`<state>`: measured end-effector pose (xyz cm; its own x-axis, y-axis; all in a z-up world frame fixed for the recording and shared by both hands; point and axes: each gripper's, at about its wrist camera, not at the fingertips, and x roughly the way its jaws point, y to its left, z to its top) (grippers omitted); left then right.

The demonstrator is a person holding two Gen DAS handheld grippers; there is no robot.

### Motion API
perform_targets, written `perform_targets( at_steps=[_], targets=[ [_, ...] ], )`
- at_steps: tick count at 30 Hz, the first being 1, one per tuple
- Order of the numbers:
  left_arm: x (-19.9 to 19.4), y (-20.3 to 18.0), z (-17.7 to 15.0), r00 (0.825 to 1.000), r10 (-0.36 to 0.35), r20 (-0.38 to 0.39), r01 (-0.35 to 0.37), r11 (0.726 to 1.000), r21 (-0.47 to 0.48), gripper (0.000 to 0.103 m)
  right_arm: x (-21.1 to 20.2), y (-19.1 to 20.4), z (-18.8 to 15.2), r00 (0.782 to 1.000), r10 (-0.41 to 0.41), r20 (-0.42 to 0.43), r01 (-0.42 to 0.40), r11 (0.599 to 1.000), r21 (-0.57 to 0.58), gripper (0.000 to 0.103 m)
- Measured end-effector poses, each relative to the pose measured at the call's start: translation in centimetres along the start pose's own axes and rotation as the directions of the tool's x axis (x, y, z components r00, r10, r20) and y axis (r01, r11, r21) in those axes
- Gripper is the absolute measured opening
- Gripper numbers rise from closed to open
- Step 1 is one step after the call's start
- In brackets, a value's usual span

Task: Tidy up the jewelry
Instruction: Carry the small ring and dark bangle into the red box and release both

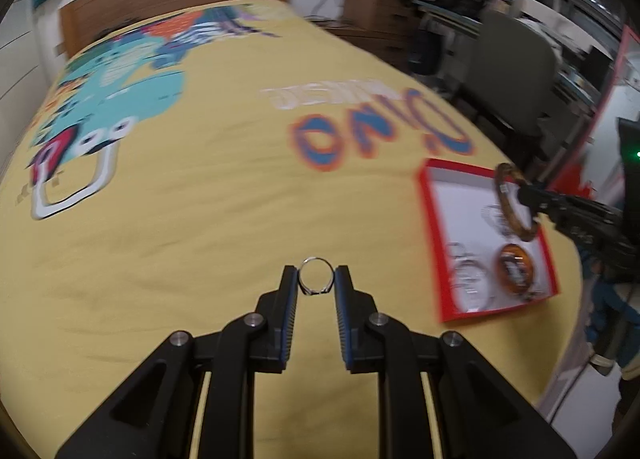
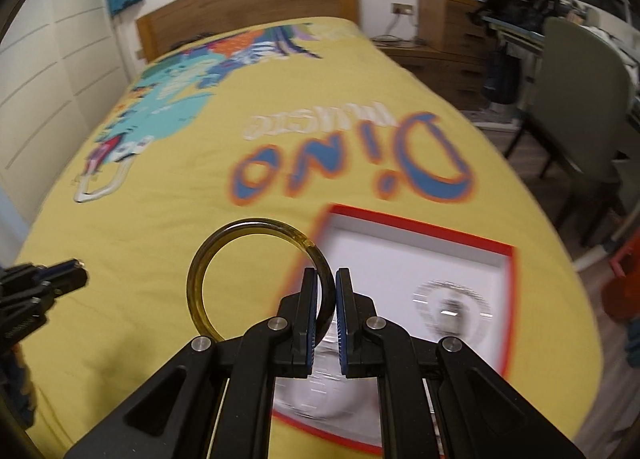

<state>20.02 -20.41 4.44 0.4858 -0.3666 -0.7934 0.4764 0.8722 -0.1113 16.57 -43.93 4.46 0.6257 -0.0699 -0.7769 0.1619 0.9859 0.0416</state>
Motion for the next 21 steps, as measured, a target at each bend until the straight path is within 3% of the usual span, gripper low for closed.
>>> perform_targets(
  at_steps=[5, 11, 21],
  targets=[
    [2.2, -6.3, 0.9, 0.997, -0.073, -0.022, 0.074, 0.995, 0.069, 0.017, 1.0, -4.9, -0.6, 0.997, -0.075, -0.025, 0.075, 0.997, 0.006, 0.009],
    [6.1, -12.8, 1.8, 0.990, -0.119, -0.072, 0.128, 0.982, 0.141, 0.017, 3.4, -8.5, -0.6, 0.993, -0.108, -0.053, 0.108, 0.994, 0.004, 0.009],
    [12.6, -16.3, 1.7, 0.989, -0.049, -0.140, 0.076, 0.977, 0.199, 0.017, 7.9, -10.1, -1.5, 0.981, -0.148, -0.126, 0.137, 0.986, -0.094, 0.009]
  ],
)
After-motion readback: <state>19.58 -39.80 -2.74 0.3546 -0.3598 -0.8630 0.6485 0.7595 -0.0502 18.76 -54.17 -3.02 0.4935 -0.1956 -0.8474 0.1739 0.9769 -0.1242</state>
